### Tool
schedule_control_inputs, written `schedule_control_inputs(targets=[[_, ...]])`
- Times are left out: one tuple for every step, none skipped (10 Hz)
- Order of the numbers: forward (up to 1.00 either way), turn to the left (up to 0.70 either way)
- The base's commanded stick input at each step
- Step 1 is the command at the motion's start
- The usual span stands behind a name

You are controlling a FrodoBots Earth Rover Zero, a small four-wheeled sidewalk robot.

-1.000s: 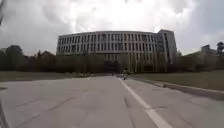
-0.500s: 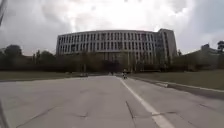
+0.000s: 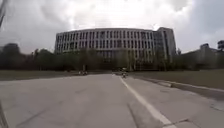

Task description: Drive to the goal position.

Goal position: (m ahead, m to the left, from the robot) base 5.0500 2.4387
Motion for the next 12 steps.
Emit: schedule_control_inputs(targets=[[0.7, 0.0], [0.7, 0.0], [0.7, 0.0], [0.7, 0.0], [0.7, 0.0], [0.7, 0.0], [0.7, 0.0], [0.7, 0.0], [0.7, 0.0], [0.7, 0.0], [0.7, 0.0], [0.7, 0.0]])
